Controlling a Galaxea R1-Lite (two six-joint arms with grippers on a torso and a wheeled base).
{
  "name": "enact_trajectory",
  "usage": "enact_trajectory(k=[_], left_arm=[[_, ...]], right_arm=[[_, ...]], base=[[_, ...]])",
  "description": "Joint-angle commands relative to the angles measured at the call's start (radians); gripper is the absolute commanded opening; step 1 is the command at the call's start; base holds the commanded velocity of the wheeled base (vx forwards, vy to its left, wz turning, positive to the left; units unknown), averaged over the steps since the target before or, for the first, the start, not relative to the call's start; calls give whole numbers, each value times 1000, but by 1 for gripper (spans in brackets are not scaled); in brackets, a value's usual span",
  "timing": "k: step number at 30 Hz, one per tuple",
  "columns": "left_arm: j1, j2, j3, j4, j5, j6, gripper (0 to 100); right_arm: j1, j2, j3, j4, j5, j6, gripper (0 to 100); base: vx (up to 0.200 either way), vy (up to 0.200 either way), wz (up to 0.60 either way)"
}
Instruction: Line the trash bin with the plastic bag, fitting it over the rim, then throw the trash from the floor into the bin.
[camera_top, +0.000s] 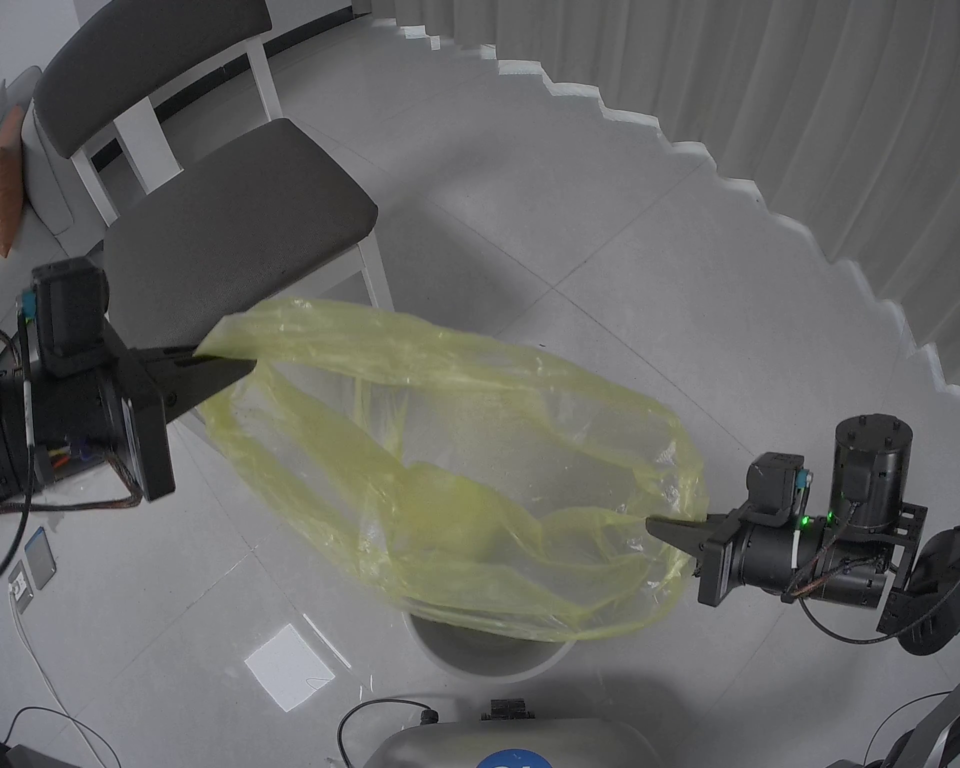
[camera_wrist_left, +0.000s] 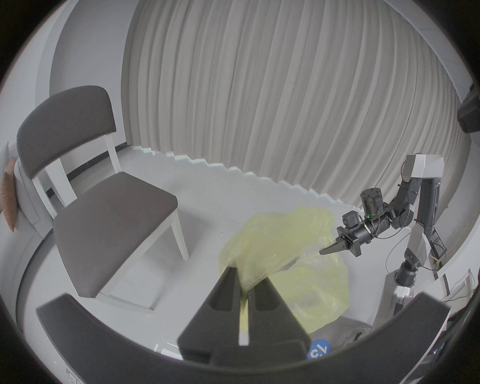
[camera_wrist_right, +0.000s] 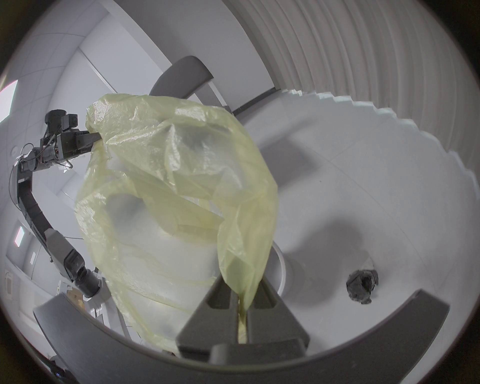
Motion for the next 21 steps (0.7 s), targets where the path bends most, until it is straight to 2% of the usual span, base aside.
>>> enact_trajectory(k=[1, 8, 14, 20, 21], left_arm=[[-5, -46, 66, 1, -2, -3, 0], [-5, -43, 178, -10, -4, -6, 0], [-2, -20, 211, -11, -2, -9, 0], [-3, 32, 219, -11, -1, -11, 0], [-3, 65, 230, -13, 2, -9, 0]], right_arm=[[6, -36, 70, 0, 1, -3, 0], [17, -22, 128, 0, 2, -4, 0], [14, 35, 116, -3, 2, 2, 0], [-40, 182, 118, -101, 8, -12, 0], [-90, 282, 118, -198, 13, -30, 0]], base=[[0, 0, 0], [0, 0, 0], [0, 0, 0], [0, 0, 0], [0, 0, 0]])
